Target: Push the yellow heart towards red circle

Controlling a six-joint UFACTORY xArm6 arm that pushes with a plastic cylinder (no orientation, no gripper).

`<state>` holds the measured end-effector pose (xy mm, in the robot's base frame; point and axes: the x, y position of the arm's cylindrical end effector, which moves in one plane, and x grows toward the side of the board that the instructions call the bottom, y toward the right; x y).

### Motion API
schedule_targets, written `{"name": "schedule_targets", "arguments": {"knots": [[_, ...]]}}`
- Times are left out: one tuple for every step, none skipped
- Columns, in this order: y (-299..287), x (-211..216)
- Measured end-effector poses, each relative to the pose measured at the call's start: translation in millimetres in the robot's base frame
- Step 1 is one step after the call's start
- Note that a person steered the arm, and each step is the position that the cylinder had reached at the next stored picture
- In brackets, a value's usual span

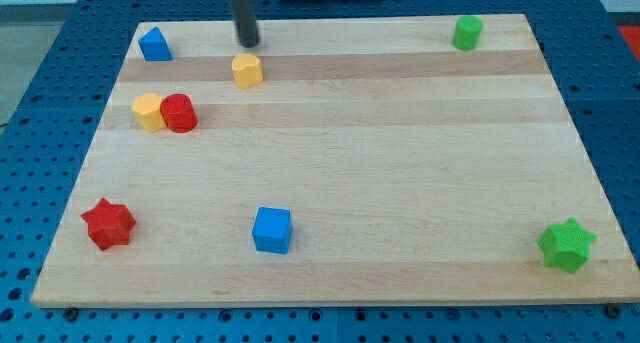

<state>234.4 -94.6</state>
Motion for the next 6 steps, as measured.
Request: {"name": "schedule_targets", "arguments": {"knots": [[9, 18], [-44, 38], [-47, 38], [-47, 38], [-34, 36], [-5, 42]]}}
